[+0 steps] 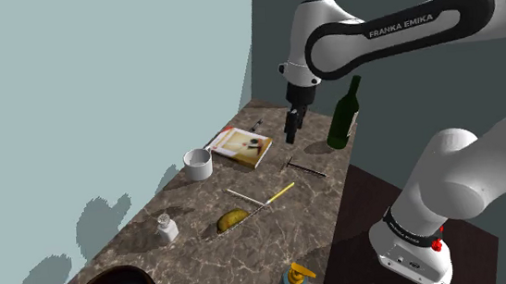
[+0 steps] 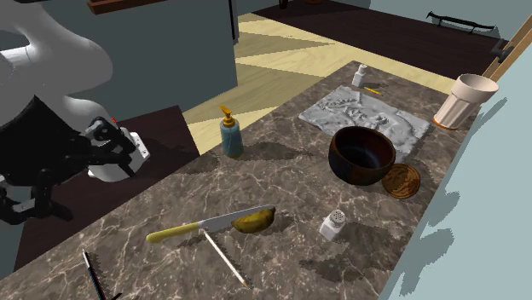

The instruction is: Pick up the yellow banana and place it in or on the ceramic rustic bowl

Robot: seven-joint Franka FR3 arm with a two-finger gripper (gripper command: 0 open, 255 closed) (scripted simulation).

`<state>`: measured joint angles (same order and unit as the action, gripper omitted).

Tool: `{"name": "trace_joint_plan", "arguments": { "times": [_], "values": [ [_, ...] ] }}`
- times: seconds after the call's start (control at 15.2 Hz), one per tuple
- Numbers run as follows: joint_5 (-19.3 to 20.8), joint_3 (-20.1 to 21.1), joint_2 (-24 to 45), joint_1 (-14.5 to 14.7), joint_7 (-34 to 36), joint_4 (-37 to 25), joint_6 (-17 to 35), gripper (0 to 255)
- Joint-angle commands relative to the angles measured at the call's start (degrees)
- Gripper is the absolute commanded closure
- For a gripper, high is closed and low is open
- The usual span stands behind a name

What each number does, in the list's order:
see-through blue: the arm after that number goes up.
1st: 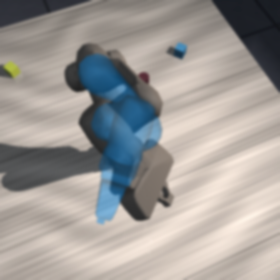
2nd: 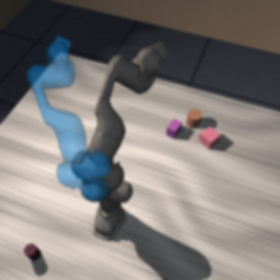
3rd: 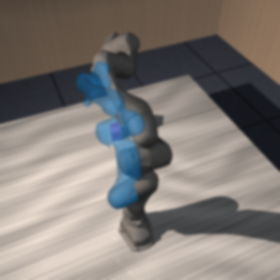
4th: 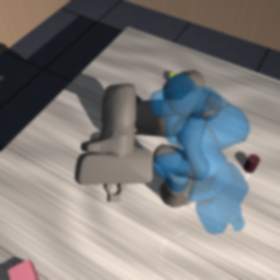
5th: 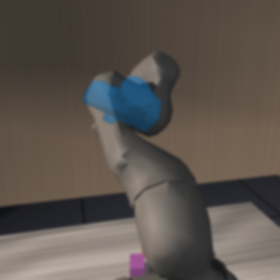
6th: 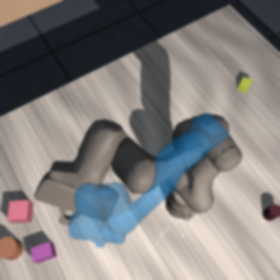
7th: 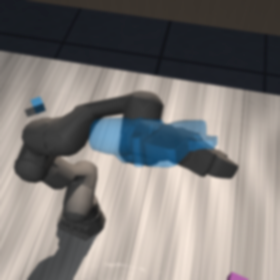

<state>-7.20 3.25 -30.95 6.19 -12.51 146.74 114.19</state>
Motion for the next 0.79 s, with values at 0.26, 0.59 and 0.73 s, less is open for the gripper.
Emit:
{"name": "trace_joint_plan", "arguments": {
  "times": [0.26,0.59,0.73],
  "values": [
    [-1.5,2.3,9.5,4.2,-5.9,1.0,12.5,0],
    [-2.3,4.4,18.7,7.4,-10.5,0.3,22.5,0],
    [-2.3,5.3,22.6,8.5,-12.2,-0.4,26.3,0]
  ]
}}
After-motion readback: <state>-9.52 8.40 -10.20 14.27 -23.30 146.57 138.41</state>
